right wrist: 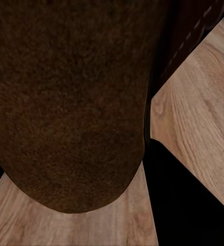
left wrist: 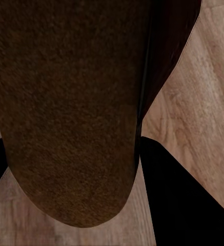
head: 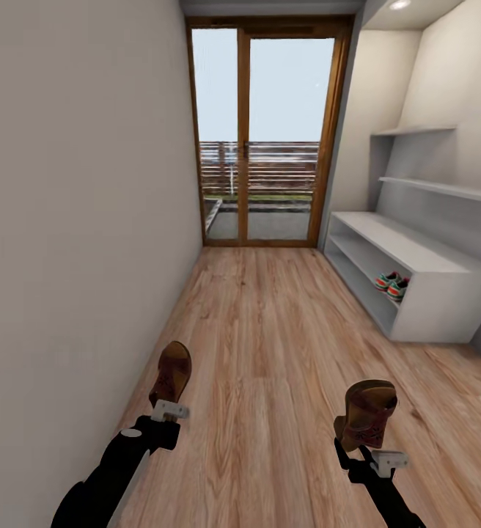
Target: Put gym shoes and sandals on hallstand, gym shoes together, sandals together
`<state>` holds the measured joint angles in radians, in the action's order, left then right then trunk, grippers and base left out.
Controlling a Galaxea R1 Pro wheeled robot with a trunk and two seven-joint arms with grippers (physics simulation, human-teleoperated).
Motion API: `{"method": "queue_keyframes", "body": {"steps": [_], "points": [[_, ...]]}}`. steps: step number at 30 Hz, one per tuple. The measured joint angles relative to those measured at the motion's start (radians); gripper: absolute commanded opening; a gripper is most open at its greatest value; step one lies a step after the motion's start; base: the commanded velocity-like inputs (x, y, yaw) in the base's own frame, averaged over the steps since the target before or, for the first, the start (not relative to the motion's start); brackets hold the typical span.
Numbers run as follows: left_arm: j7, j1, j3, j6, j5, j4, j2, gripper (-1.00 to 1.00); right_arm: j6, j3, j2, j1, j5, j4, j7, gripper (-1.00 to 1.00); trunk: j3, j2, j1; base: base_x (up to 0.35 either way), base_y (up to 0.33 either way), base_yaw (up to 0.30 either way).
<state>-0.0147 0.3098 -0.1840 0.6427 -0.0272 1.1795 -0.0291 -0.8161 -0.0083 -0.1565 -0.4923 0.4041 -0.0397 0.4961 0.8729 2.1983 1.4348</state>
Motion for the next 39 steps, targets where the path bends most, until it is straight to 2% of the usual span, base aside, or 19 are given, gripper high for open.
{"method": "queue_keyframes", "body": {"steps": [39], "points": [[-0.001,0.000,0.000,0.000,0.000,0.000,0.000,-1.00,0.000,0.000,0.000,0.000,0.000,0.000,0.000,-1.00,0.000,0.000,0.000,0.336,0.000,0.000]]}}
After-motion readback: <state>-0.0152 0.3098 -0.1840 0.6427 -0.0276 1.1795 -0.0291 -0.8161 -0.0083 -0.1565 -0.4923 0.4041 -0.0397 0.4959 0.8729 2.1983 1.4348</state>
